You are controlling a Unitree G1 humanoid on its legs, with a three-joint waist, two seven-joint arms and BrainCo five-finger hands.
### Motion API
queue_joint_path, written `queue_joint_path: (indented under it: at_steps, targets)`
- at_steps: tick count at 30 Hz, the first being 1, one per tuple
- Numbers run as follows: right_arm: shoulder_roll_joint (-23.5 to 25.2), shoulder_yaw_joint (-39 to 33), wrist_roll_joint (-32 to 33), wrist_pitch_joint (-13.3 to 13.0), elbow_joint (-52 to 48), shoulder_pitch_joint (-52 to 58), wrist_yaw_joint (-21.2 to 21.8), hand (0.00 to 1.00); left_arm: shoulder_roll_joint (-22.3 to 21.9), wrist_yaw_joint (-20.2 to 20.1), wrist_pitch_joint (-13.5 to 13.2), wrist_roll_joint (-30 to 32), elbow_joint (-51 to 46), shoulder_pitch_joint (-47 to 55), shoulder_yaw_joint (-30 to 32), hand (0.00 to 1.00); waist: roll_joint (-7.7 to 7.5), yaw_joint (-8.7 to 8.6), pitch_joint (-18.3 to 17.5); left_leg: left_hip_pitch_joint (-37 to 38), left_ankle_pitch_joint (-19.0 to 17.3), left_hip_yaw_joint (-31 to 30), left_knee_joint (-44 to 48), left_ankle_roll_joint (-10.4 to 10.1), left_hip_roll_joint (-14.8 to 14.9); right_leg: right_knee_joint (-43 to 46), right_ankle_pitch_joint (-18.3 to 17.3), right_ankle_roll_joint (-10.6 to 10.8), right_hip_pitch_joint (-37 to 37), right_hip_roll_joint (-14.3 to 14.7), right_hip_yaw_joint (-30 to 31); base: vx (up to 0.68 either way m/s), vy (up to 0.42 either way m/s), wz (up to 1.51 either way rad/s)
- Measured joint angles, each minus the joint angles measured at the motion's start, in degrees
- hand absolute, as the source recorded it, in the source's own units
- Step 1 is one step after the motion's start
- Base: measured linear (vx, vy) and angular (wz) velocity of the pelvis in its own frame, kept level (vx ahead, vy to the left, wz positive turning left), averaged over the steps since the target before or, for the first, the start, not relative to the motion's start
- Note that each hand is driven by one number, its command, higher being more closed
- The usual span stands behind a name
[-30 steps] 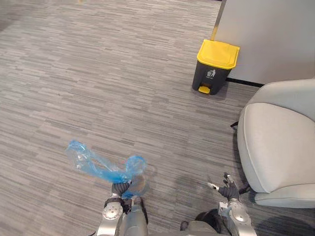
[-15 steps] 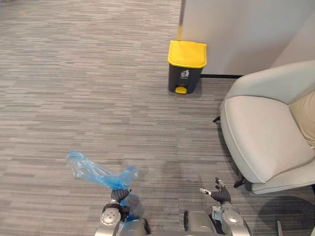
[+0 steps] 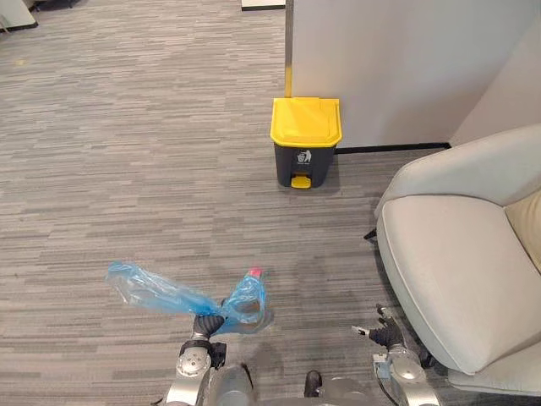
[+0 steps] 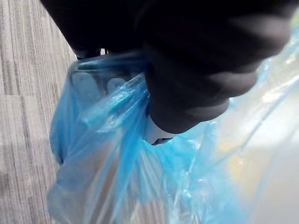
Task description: Gather rubbish on tea table into small bin, then transfer packed bag to large trash can.
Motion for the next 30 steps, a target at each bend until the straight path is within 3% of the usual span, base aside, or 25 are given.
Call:
queue_joint_path:
  at_steps: [2,3,4,7,9,10,11,12,13,15,17,19,21,22,23,24,25,26,27,28,29,30]
  targets:
    - [0.48,-1.34,-0.40,0.03,0.11,-0.12,-0.07,0.00,-0.22,-0.02,-0.02,0.00,0.02,0.01,-0.02,1.00,-0.25,0.12,0.14,-0.91,0.99,-1.05,-12.24,-0.72,-2.92,-0.60,-0.98,1.78,1.21,-1.33,0.81,0.32,0.232,-0.22]
    - [-0.02,-1.54,-0.40,0.00,0.31,-0.33,-0.07,0.00,-0.51,-0.03,-0.04,0.01,0.09,0.14,-0.04,1.00,0.52,0.22,-0.19,-0.09,3.52,-3.21,-22.62,-2.55,-4.73,-0.36,-2.12,3.62,1.07,-1.60,1.66,0.35,0.315,-0.61]
    - [-0.69,-1.27,-0.48,0.21,2.16,-1.09,-0.06,0.00,-0.79,0.05,-0.04,0.00,0.76,0.34,0.04,1.00,1.59,0.63,-0.54,0.59,10.88,-4.49,-26.09,0.71,-5.41,0.22,-3.71,5.69,1.29,-1.27,4.04,0.35,0.310,-0.60]
    - [-0.09,-0.98,-0.85,0.75,2.47,-1.57,-0.06,0.00,0.52,0.03,0.10,0.01,2.29,-0.69,0.03,1.00,-2.33,0.23,-0.91,0.41,6.28,-1.94,-23.48,2.73,-9.47,0.64,-5.32,7.97,1.88,-6.11,5.68,0.40,0.236,-0.16]
    - [-0.09,-0.76,-1.89,0.77,2.36,-1.48,-0.02,0.00,-0.33,0.05,0.18,0.00,2.58,-0.17,-0.24,1.00,-2.35,0.74,-0.98,2.03,2.29,-0.31,-21.27,3.99,-10.44,7.88,-5.88,8.86,0.00,-7.77,8.48,0.40,0.222,-0.36]
    - [0.40,-0.65,-2.29,0.74,2.29,-1.41,0.02,0.00,-0.16,0.05,0.20,0.00,2.56,1.00,-0.61,1.00,-2.28,0.33,-0.96,4.58,0.51,0.47,-21.57,4.51,-11.08,16.95,-5.83,10.97,-2.59,-8.76,9.64,0.32,0.156,-0.23]
    - [0.88,-0.50,-2.67,0.75,2.27,-1.18,0.03,0.00,0.43,0.10,0.25,-0.01,2.52,1.26,-1.04,1.00,-2.40,0.08,-1.04,7.38,-0.74,0.95,-22.14,5.32,-11.81,26.72,-4.62,14.63,-6.15,-9.50,10.96,0.50,0.195,-0.13]
    - [0.93,-0.29,-2.71,0.75,2.25,-0.69,0.04,0.00,0.72,0.12,0.27,-0.01,2.48,1.28,-1.32,1.00,-2.37,-0.06,-1.02,8.59,-1.33,1.41,-22.17,5.76,-11.83,31.16,-4.57,15.45,-7.72,-9.44,11.35,0.44,0.084,-0.04]
    - [1.02,-0.16,-2.78,0.77,2.24,-0.12,0.12,0.00,1.14,0.22,0.27,-0.01,2.37,1.34,-1.91,1.00,-2.24,0.18,-0.94,10.87,-2.83,1.49,-22.21,5.99,-11.82,38.53,-4.96,14.94,-11.23,-9.12,11.27,0.53,0.051,-0.03]
    - [1.10,-0.18,-2.81,0.82,1.61,-0.07,0.12,0.00,2.09,0.33,0.47,-0.07,2.32,1.44,-1.83,1.00,-1.96,-0.02,-0.77,15.03,-4.53,1.48,-23.47,5.84,-11.73,45.74,-6.79,11.52,-17.23,-8.92,8.16,0.47,-0.027,-0.03]
    - [0.99,-0.18,-2.93,0.74,-0.52,0.09,0.11,0.00,2.15,0.38,0.52,-0.10,1.09,1.35,-1.76,1.00,-0.81,-0.59,-0.13,19.83,-5.23,1.43,-26.10,4.76,-10.24,44.49,-8.90,7.84,-22.51,-7.65,3.90,0.40,-0.088,-0.01]
    - [0.90,-0.14,-2.98,0.74,-0.57,-0.29,0.11,0.00,2.09,0.35,0.44,-0.10,0.45,0.79,-1.56,1.00,0.11,-1.04,0.49,23.22,-5.46,1.29,-27.72,4.35,-8.07,36.64,-8.82,7.04,-25.95,-5.59,1.11,0.45,-0.163,0.10]
    - [0.73,0.13,-3.18,0.70,-0.15,-0.08,0.06,0.00,3.29,0.33,0.18,-0.09,0.55,0.70,-1.13,1.00,-1.28,-1.83,-0.23,25.21,-5.77,-0.41,-28.28,2.59,-8.04,20.14,-1.91,6.09,-26.49,-3.85,1.29,0.60,-0.274,0.41]
    - [-0.48,-0.03,-3.43,0.86,1.34,0.47,0.00,0.00,2.78,0.34,0.20,-0.03,2.67,-0.32,-1.15,1.00,-0.33,-2.73,-0.15,26.55,-7.06,-3.33,-28.23,0.34,-6.94,18.20,5.38,2.02,-25.47,-3.01,0.83,0.52,-0.213,0.31]
    - [-0.86,-0.19,-3.45,1.10,2.40,-0.07,0.01,0.00,2.32,0.33,0.34,-0.02,3.49,-0.72,-1.09,1.00,0.50,-2.58,-0.48,26.53,-6.83,-4.15,-28.10,-0.09,-5.81,18.86,4.87,1.44,-25.43,-2.15,0.60,0.50,-0.211,0.17]
    - [-1.00,-0.52,-3.40,1.14,2.29,-0.37,-0.04,0.00,2.12,0.29,0.33,0.01,4.18,-1.16,-1.04,1.00,0.46,-2.54,-0.48,26.30,-4.69,-5.21,-27.10,-2.45,-5.39,19.62,2.23,0.47,-25.14,-1.85,0.26,0.47,-0.219,0.06]
    - [-1.15,-0.86,-3.32,1.15,2.25,-0.31,-0.04,0.00,1.58,0.27,0.38,0.07,4.55,-1.78,-0.99,1.00,0.68,-3.20,-0.43,25.47,-2.52,-5.89,-24.03,-4.11,-4.58,19.63,0.65,0.07,-23.56,-1.81,-0.80,0.47,-0.246,0.24]
    - [-1.14,-0.83,-3.12,1.16,2.24,0.30,-0.04,0.00,0.92,0.23,0.37,0.06,4.57,-2.17,-0.87,1.00,0.68,-3.21,-0.41,24.01,-0.50,-6.76,-18.63,-4.40,-3.92,18.43,-0.17,-0.33,-21.07,-1.59,-1.57,0.56,-0.286,0.41]
    - [-0.83,-0.66,-2.66,1.16,2.04,1.23,-0.01,0.00,-0.21,0.18,0.37,0.05,4.55,-2.33,-0.21,1.00,0.59,-2.96,-0.26,20.70,3.47,-8.00,-7.88,-5.28,-2.30,15.18,-0.57,-0.56,-15.98,-0.98,-2.34,0.37,-0.188,0.30]
    - [-0.23,-0.60,-2.56,1.16,1.80,1.51,-0.02,0.00,-0.62,0.15,0.36,0.02,4.40,-2.22,-0.15,1.00,0.53,-2.68,-0.23,19.02,3.23,-7.86,-2.75,-5.50,-1.26,13.60,-0.64,-0.66,-13.59,-0.56,-2.46,0.41,-0.194,0.13]
    - [0.32,-0.43,-2.24,1.13,0.41,2.09,-0.03,0.00,-1.35,0.02,0.31,0.02,3.40,-1.41,-0.15,1.00,0.35,-1.92,-0.13,15.40,2.50,-6.62,6.61,-4.33,0.63,10.53,-0.84,-1.00,-9.16,0.23,-2.40,0.25,-0.082,-0.07]
    - [0.62,-0.43,-2.06,0.93,-0.39,2.15,-0.05,0.00,-1.68,-0.03,0.31,0.01,2.67,-0.87,-0.15,1.00,0.32,-1.52,-0.12,13.57,2.12,-5.79,9.72,-3.72,1.32,9.43,-0.95,-1.17,-7.48,0.52,-2.25,0.30,-0.088,-0.21]
